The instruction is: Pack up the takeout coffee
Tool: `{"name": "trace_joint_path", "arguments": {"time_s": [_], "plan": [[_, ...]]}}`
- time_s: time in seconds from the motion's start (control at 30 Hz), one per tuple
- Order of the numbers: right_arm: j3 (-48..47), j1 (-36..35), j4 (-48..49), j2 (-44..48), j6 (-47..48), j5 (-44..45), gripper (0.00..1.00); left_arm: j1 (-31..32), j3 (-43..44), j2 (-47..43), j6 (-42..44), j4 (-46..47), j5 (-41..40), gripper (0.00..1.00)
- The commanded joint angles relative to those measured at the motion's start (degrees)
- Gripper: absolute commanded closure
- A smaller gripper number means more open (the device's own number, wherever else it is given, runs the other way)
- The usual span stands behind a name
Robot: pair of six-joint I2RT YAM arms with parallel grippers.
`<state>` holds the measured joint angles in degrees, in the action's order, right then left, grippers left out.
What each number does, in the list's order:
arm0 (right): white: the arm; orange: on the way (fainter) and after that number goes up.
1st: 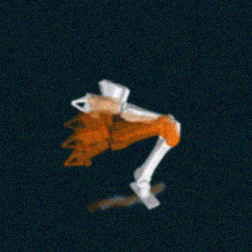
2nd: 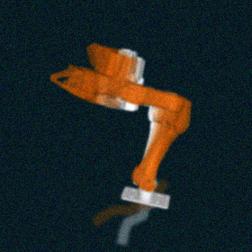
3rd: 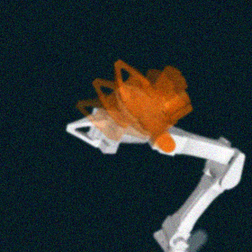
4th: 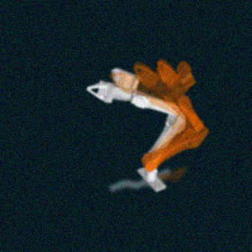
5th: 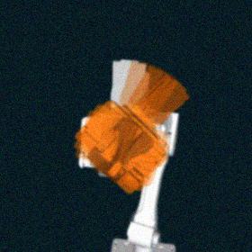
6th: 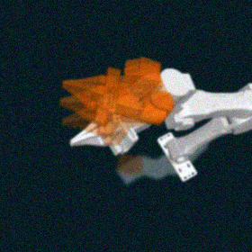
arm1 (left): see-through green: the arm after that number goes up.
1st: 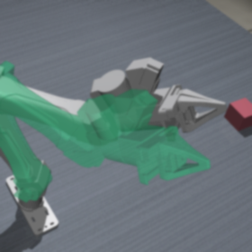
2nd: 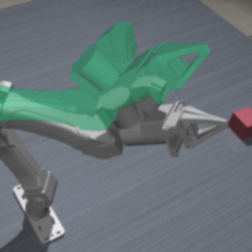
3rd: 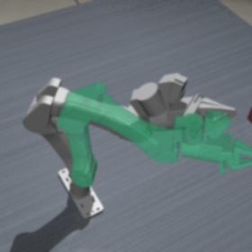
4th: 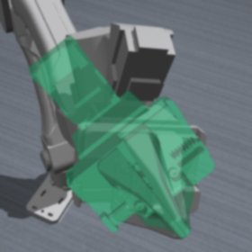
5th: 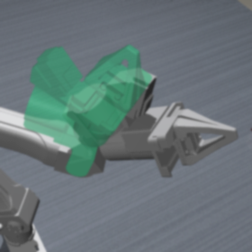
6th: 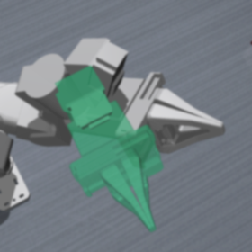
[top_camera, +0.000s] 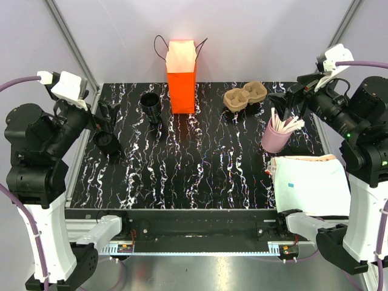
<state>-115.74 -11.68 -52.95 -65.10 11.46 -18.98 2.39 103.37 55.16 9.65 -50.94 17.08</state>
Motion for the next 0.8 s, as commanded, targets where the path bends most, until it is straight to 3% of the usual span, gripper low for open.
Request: {"name": "trace_joint_path", "arguments": {"time_s": [0.0,0.23,0.53,0.77], "plan": [[0.87,-0.09,2.24,0.06,-0.65,-0.79,0.00,-0.11,-0.36,0.57,0.72,2.68,0.14,0.01],[2.89,-0.09,0.92,-0.55,6.82,-8.70,0.00,-0.02,-3.34,0.83,1.25,3.74,2.25,0.01],[9.48,-0.09,9.09,-3.45,5.15,-1.42,0.00,-0.11,-11.77,0.83,4.32,6.99,2.78,0.01],[10.45,-0.18,13.83,-10.65,2.78,5.79,0.00,-0.11,-20.57,0.22,6.34,9.72,3.83,0.01]]}}
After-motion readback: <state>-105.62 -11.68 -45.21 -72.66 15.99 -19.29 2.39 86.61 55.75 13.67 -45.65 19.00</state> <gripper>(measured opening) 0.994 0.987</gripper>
